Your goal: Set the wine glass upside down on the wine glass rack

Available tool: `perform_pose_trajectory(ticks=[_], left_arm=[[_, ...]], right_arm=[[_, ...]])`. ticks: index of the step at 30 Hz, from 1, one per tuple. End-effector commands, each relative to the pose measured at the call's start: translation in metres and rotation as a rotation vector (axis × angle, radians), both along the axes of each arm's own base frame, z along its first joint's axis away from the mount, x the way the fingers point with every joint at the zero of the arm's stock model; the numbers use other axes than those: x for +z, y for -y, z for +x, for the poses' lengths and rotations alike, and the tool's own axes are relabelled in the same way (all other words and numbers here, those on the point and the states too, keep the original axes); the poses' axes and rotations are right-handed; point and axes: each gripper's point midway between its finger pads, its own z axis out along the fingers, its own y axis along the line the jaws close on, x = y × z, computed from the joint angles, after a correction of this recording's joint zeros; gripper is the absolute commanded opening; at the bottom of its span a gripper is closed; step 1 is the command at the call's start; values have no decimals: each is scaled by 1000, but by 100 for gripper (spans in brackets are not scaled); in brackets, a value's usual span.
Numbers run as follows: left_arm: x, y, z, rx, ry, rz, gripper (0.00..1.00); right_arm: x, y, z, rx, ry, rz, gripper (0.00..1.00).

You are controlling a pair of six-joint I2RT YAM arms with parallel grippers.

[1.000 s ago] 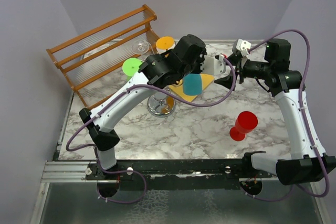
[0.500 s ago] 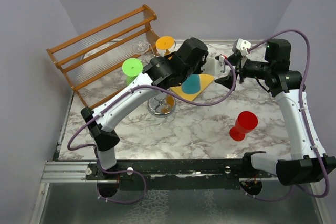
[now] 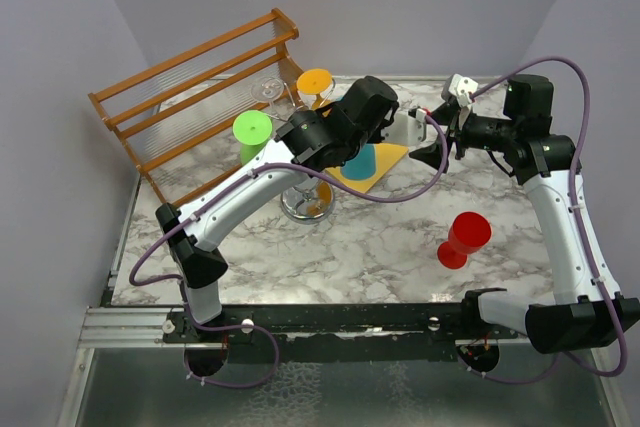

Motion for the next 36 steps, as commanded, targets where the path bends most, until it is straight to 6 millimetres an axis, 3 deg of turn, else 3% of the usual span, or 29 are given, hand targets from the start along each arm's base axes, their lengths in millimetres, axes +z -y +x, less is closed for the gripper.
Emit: perform_pose_trajectory(ticks=[1, 16, 36], left_arm=[[27, -16, -3, 42, 60, -41, 0], [18, -23, -10, 45, 27, -22, 0], [14, -28, -17, 31, -5, -3, 12]], right_arm=[[4, 2, 3, -22, 28, -4, 81], [3, 6, 11, -65, 25, -10, 81], [2, 8, 14, -82, 26, -15, 81]])
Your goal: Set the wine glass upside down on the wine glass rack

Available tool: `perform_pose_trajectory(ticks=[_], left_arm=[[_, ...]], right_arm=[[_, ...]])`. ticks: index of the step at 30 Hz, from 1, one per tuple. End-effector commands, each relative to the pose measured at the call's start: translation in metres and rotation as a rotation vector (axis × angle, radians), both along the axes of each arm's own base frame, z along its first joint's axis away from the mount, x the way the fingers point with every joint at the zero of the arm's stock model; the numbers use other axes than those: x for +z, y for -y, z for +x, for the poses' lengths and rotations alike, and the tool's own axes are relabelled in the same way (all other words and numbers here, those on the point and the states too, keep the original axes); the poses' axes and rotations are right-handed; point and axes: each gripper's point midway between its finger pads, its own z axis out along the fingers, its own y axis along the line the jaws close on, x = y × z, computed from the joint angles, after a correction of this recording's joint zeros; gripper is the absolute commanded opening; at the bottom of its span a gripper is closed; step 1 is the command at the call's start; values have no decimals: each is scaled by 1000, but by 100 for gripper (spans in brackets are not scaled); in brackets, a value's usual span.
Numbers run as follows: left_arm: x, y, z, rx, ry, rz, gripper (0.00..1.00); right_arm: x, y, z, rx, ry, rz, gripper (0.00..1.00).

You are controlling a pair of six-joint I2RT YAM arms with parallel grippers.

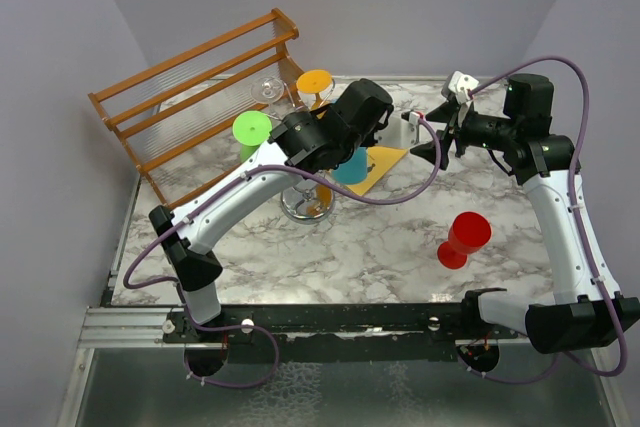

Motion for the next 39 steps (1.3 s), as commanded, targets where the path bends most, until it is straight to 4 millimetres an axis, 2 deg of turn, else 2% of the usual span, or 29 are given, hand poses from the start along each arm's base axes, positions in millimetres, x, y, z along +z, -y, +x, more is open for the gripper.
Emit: perform_pose_trajectory(ticks=[1, 10, 12, 32, 36, 38, 39], left_arm=[[16, -13, -9, 11, 11, -29, 12], [12, -16, -11, 8, -1, -10, 14], [24, -23, -17, 6, 11, -31, 15], [30, -42, -32, -9, -16, -12, 22], [40, -40, -36, -21, -20, -61, 26], [46, -38, -39, -30, -23, -100, 32], [50, -37, -41, -37, -25, -122, 40]], right_arm=[[2, 2, 4, -22, 21, -2, 81], [2, 3, 5, -31, 24, -6, 81], [3, 4, 5, -36, 26, -7, 81], [-1, 10, 10, -77, 26, -31, 81], [1, 14, 13, -105, 34, -42, 81], [1, 17, 14, -123, 37, -48, 81], [1, 19, 16, -138, 38, -53, 81]])
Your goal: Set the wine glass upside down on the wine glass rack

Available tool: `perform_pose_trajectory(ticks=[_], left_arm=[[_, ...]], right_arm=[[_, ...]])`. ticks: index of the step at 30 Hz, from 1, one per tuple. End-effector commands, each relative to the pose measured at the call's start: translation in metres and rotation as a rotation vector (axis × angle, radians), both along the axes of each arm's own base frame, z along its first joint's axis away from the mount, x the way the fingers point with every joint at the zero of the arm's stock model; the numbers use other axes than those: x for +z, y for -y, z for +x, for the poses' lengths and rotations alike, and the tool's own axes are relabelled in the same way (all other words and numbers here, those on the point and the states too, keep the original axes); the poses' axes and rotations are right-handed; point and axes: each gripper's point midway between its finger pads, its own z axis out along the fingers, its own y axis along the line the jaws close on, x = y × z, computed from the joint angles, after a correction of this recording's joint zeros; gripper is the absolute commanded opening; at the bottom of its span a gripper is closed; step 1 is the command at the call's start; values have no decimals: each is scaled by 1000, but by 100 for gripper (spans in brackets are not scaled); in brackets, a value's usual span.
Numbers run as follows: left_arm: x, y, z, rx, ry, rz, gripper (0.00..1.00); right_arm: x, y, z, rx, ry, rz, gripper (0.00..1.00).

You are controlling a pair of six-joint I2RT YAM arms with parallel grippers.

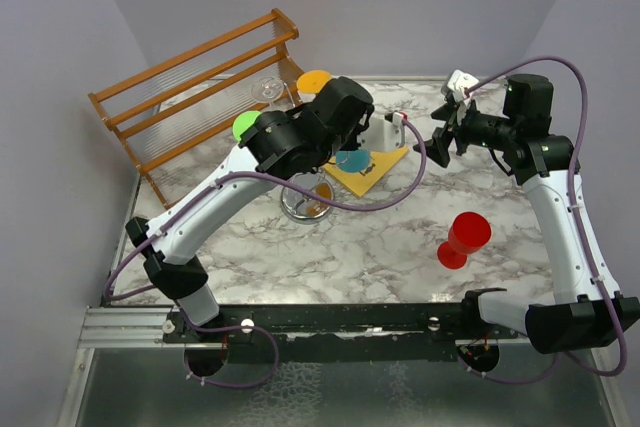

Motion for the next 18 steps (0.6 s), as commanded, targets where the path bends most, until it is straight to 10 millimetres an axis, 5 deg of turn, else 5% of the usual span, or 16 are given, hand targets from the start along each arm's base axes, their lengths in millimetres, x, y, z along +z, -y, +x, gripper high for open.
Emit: perform_pose_trajectory(ticks=[1, 9, 18], left_arm=[[39, -3, -17, -31, 11, -162, 46], [75, 2, -26, -45, 21, -342, 91], [101, -6, -20, 22, 70, -464, 98]], right_arm=[[7, 11, 8, -86, 36, -21, 81], [21, 58, 34, -366, 62, -30, 81], [44, 168, 41, -790, 91, 57, 82]])
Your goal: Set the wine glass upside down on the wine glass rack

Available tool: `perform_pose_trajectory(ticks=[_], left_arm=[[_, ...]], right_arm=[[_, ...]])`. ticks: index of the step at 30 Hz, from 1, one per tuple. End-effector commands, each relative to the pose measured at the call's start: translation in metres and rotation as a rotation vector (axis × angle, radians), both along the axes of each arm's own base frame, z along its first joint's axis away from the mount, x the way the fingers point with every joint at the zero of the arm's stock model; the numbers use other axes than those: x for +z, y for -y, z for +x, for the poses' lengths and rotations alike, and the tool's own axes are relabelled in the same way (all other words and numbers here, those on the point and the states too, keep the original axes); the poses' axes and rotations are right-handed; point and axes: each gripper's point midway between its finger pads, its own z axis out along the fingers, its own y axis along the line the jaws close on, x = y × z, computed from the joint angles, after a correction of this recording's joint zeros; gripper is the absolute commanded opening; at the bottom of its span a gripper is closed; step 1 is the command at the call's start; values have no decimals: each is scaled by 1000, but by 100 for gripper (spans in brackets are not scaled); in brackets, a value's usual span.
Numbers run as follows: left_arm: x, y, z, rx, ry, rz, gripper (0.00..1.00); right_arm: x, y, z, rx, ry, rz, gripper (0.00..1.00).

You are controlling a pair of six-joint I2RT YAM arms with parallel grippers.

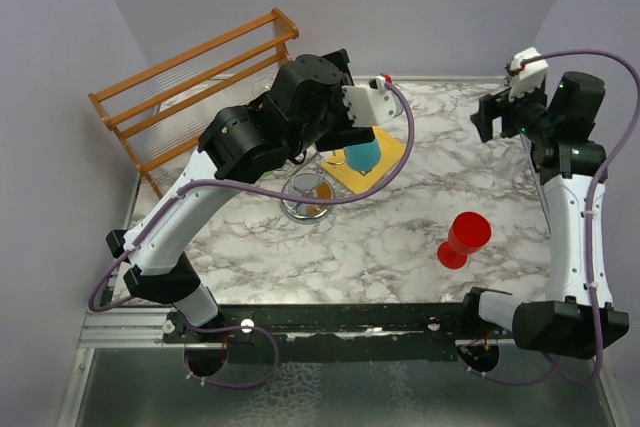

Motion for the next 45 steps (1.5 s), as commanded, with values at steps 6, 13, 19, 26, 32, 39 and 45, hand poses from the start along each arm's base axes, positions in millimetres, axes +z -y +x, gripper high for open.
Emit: perform_pose_trajectory(ticks=[6, 13, 19, 26, 32, 39, 45], left_arm=[[31, -17, 7, 101, 67, -129, 98], [33, -22, 4, 116, 62, -166, 98], [33, -28, 1, 123, 57, -181, 98], [28, -26, 2, 122, 49, -175, 98], [25, -25, 4, 123, 44, -161, 98], [23, -24, 7, 127, 44, -146, 98], [21, -24, 9, 136, 44, -137, 98]], right_arm=[[38, 115, -16, -468, 124, 3, 81], [16, 139, -30, -581, 44, -64, 79], [-16, 114, -49, -452, -112, -64, 76], [-41, 118, -68, -484, -212, -97, 75], [-53, 137, -57, -571, -244, -102, 72], [-69, 157, -45, -621, -313, -160, 64], [-83, 153, -34, -584, -352, -126, 55]])
